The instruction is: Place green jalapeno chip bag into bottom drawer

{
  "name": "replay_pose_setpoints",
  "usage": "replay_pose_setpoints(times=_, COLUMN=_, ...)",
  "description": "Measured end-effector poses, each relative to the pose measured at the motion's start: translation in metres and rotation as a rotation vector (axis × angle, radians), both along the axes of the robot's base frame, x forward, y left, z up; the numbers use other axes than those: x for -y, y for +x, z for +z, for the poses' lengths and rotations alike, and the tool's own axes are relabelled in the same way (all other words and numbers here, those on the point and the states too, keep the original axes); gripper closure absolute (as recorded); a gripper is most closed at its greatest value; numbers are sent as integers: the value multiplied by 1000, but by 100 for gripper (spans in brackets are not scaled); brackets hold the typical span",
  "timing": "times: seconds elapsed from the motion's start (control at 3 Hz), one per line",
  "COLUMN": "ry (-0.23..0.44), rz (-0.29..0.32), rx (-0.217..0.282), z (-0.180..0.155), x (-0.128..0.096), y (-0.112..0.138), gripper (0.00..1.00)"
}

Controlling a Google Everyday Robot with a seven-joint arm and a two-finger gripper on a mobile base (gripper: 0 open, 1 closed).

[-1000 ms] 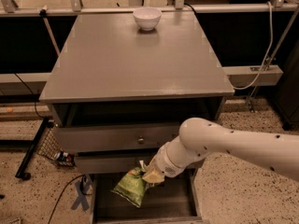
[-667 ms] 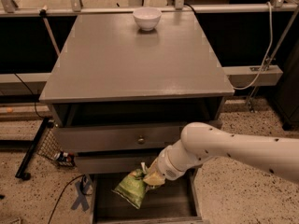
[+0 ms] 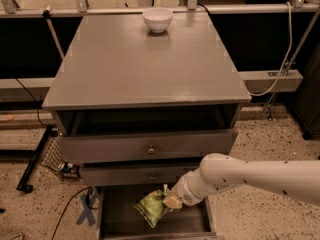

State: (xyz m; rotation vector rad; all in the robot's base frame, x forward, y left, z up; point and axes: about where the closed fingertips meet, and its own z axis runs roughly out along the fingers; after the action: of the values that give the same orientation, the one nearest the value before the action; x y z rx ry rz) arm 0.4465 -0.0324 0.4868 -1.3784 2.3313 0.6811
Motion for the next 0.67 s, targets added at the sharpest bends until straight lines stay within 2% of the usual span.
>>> replay_pose_setpoints(times=0.67, ry=-27, rz=-120, rx=-76, z=-90, x=15, y=11, gripper=100)
